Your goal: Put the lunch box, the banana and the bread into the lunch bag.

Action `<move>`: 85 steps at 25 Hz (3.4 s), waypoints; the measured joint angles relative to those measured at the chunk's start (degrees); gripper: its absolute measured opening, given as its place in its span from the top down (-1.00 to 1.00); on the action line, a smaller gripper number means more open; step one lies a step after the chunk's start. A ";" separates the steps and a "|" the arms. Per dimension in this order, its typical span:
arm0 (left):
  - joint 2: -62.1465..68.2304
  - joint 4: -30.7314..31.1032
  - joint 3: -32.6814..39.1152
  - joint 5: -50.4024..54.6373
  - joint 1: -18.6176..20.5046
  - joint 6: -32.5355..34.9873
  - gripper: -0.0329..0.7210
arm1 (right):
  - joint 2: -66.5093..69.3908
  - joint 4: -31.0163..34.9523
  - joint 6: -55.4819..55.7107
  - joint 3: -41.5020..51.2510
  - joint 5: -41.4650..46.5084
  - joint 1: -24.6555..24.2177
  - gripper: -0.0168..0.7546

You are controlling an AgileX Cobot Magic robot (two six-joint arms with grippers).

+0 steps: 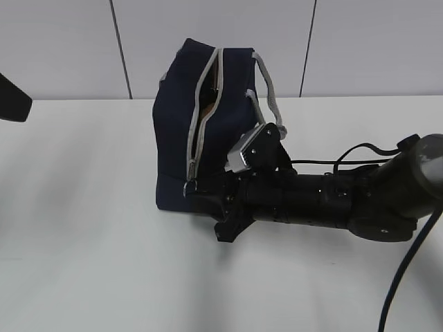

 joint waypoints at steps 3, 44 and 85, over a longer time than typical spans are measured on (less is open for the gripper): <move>0.00 0.00 0.00 0.00 0.00 0.00 -0.23 | 0.00 0.13 0.00 0.00 -1.60 0.00 0.26; 0.00 0.00 0.00 0.01 0.00 0.00 -0.23 | 2.61 -4.88 3.36 -3.95 -2.01 1.23 0.19; 0.00 0.00 0.00 0.12 0.00 0.00 -0.23 | -2.22 -2.59 3.49 -3.95 10.30 0.36 0.51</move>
